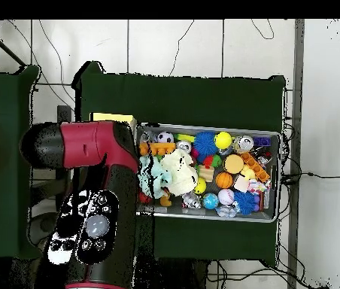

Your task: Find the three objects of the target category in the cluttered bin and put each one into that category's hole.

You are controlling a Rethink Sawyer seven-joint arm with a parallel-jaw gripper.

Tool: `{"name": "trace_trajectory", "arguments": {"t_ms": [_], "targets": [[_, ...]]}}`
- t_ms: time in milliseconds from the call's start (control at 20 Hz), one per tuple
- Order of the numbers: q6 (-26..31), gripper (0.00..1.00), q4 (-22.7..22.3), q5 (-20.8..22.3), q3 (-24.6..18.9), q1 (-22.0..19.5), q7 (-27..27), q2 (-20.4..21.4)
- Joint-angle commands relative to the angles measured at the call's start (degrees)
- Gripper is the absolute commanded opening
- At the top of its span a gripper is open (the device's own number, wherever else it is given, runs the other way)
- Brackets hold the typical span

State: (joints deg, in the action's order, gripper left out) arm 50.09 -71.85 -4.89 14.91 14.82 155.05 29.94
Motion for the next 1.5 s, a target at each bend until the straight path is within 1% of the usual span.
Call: {"name": "trace_trajectory", "arguments": {"t_ms": [50, 200, 350, 450, 600, 800, 1000, 1200, 1500], "targets": [[2.1, 0.0, 5.4, -3.2, -4.8, -1.1, 7.4, -2.9], [3.9, 0.0, 8.2, -3.9, -4.9, -1.6, 7.1, -3.7], [3.1, 0.0, 9.3, -3.6, -3.8, -0.6, 8.4, -5.4], [1.3, 0.0, 8.6, -3.8, -3.7, -0.3, 8.8, -6.6], [-2.5, 0.0, 6.5, -3.6, -3.6, 0.0, 8.8, -7.5], [-3.4, 0.0, 5.7, -2.9, -3.0, -0.3, 7.6, -7.6], [-3.5, 0.0, 5.1, -2.3, -2.2, -0.7, 6.6, -7.0], [-2.9, 0.0, 4.1, -2.1, -1.5, -1.1, 6.0, -5.5], [1.3, 0.0, 4.6, -2.4, -0.6, -0.9, 5.5, -2.7]]}}
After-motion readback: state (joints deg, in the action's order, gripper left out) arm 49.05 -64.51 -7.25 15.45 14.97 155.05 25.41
